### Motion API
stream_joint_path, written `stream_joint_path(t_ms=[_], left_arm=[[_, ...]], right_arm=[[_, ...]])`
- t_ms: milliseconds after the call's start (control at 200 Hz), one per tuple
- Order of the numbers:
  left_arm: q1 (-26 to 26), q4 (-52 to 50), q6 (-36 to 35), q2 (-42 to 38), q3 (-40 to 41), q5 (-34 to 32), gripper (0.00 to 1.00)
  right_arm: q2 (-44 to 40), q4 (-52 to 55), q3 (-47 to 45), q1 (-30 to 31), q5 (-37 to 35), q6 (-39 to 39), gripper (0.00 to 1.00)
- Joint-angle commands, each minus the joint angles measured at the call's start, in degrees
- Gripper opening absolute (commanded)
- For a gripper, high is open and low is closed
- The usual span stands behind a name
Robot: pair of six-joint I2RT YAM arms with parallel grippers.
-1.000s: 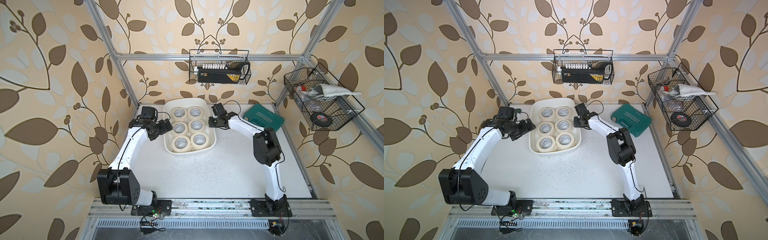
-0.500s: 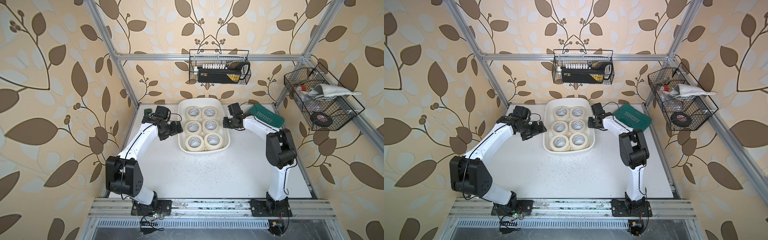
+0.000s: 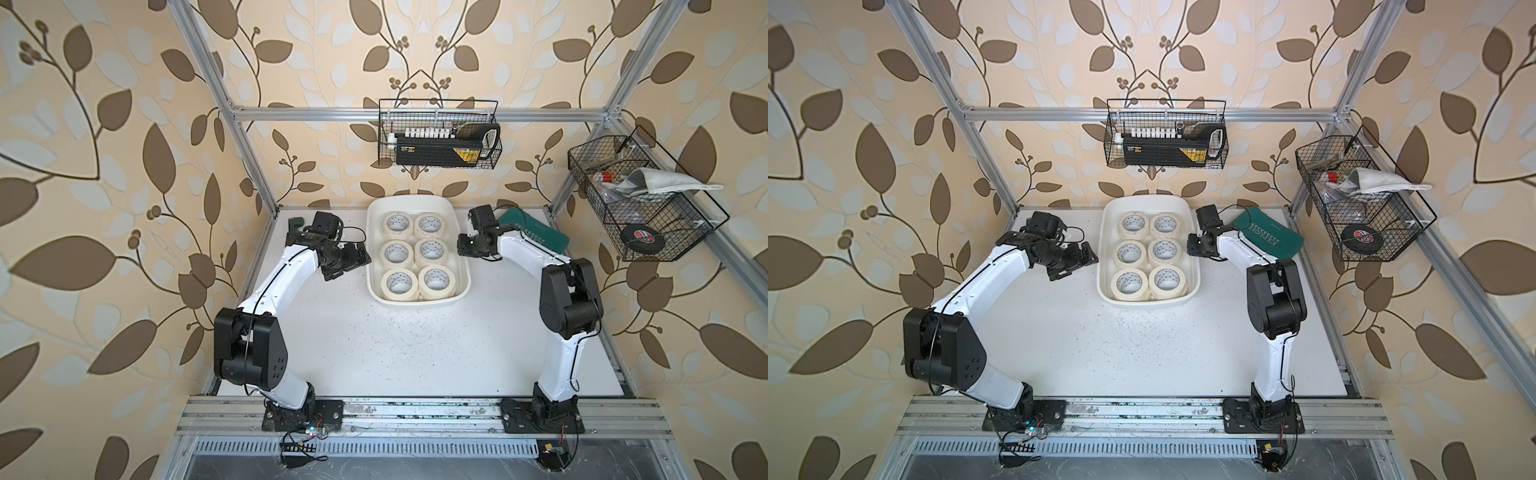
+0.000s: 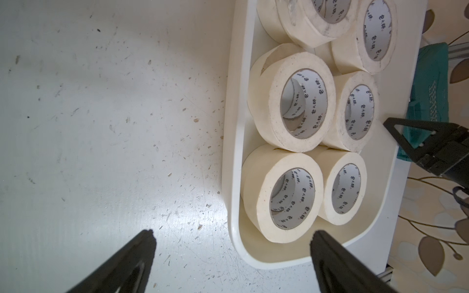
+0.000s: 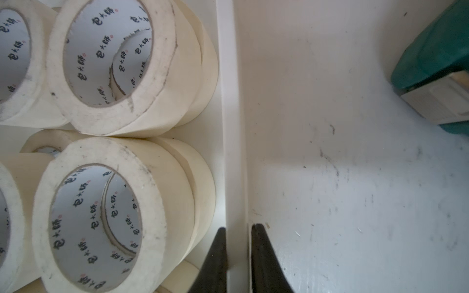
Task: Take out the art tape in the storage box
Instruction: Move the storage box to the center of the board, then pick up the art tape from the storage box.
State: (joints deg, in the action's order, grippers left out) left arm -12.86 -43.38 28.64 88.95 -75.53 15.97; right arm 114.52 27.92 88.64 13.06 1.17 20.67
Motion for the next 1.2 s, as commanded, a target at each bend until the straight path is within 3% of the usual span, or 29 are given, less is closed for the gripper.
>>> stream_joint_path(t_ms=[0, 100, 305, 745, 1195], left_arm=[[-0.65, 0.58, -0.08, 0.37, -2.17, 2.70, 0.99], [-0.62, 0.48, -0.17, -0.26, -2.46, 2.16, 0.99], [-0.59, 1.28, -0.18, -1.36, -3.09, 3.11, 0.99], [-0.58, 0.75, 1.04, -1.66, -3.59, 3.85, 0.99], [-0.58, 0.21, 1.57, -3.68, -3.74, 6.37, 0.99]], right_arm=[[-3.52, 3.21, 3.92, -1.29, 0.30, 0.44, 0.30], [-4.88, 6.04, 5.93, -1.27, 1.15, 1.02, 0.44], [-6.76, 11.71, 9.01, 0.42, 4.68, 0.65, 0.57], [1.27, 21.94, 17.47, 6.26, 2.31, -0.19, 0.59], [6.86, 19.64, 18.33, 7.33, -0.20, 3.78, 0.62]])
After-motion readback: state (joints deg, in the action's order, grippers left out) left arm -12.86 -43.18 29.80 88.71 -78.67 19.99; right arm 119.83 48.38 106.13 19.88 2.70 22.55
